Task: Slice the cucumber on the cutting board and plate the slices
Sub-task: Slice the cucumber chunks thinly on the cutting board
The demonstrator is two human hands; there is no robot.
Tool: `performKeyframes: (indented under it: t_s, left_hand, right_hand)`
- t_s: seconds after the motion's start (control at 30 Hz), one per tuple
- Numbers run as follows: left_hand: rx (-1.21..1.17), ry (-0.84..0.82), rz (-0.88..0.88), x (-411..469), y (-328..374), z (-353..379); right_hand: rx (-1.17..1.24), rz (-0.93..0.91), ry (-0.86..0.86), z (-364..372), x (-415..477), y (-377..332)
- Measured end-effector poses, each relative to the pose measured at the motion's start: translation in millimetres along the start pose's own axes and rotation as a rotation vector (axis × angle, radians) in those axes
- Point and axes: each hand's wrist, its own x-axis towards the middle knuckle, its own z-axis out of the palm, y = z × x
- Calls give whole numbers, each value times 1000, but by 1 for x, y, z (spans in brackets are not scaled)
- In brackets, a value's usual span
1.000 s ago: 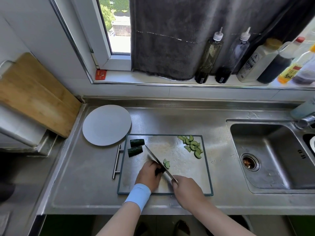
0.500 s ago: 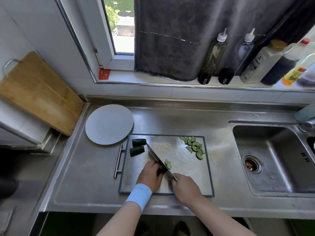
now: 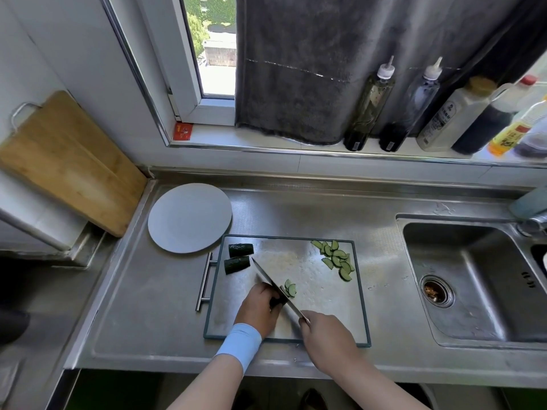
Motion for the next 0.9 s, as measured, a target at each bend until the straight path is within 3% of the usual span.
performKeyframes:
  t_s: [0.9]
  left_hand:
    - [55,23,33,0,3,1]
  right_hand:
    - [82,51,-14,12,26,-3]
